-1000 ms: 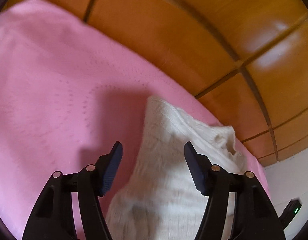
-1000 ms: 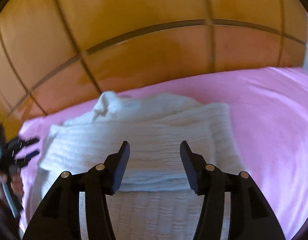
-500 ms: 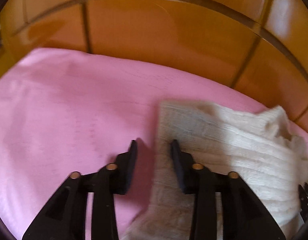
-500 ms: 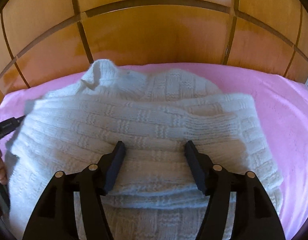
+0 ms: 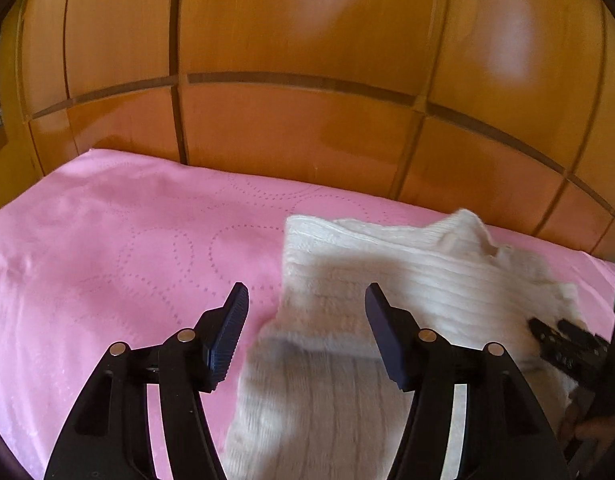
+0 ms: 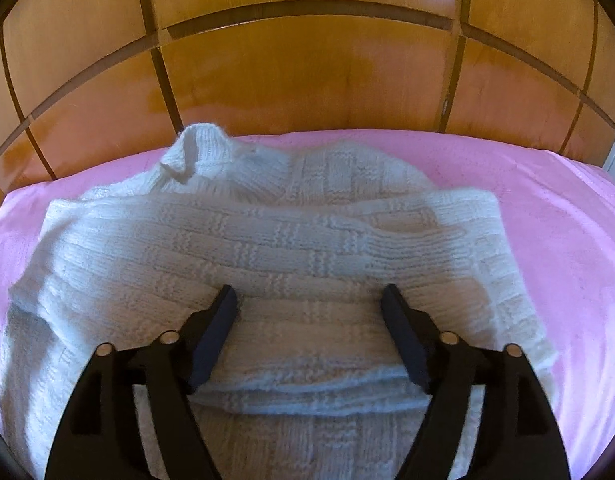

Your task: Fold small clothes

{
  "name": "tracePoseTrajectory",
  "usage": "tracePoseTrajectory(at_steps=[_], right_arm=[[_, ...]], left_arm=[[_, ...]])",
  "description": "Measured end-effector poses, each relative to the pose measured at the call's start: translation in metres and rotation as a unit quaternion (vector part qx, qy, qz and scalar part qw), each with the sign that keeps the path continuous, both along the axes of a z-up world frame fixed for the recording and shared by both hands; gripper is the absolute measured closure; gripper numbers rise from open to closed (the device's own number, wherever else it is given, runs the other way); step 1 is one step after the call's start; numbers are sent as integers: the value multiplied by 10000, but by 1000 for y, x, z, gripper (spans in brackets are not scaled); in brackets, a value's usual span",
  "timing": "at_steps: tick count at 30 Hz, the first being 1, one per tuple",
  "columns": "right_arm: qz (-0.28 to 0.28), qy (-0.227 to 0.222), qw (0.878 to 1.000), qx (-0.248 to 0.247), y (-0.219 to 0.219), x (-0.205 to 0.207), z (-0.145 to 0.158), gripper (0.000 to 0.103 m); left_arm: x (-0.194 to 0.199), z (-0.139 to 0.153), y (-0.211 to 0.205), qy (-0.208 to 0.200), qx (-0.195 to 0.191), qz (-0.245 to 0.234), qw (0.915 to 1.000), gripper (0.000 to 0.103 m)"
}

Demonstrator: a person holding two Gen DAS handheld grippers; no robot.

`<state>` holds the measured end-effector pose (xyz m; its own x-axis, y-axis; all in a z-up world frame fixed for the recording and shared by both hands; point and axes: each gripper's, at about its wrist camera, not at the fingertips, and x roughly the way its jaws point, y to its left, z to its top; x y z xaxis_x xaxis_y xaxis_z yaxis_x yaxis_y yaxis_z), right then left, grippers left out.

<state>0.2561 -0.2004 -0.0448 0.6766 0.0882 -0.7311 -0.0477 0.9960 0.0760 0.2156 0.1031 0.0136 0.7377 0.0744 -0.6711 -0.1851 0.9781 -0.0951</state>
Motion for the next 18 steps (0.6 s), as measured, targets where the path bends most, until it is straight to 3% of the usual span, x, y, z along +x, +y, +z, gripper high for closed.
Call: tracePoseTrajectory(at_steps=[7, 14, 18], right_arm=[[51, -104, 9997, 229, -8, -26, 20, 20], [-185, 398, 9986, 306, -27, -34, -9, 14], [-179, 407, 9986, 300, -29, -43, -8, 12]], left_arm=[[-28, 5, -3, -42, -119, -61, 9999, 43], [-48, 2, -1, 38, -120, -37, 9999, 43], [-60, -2, -1, 110, -137, -22, 9998, 43]])
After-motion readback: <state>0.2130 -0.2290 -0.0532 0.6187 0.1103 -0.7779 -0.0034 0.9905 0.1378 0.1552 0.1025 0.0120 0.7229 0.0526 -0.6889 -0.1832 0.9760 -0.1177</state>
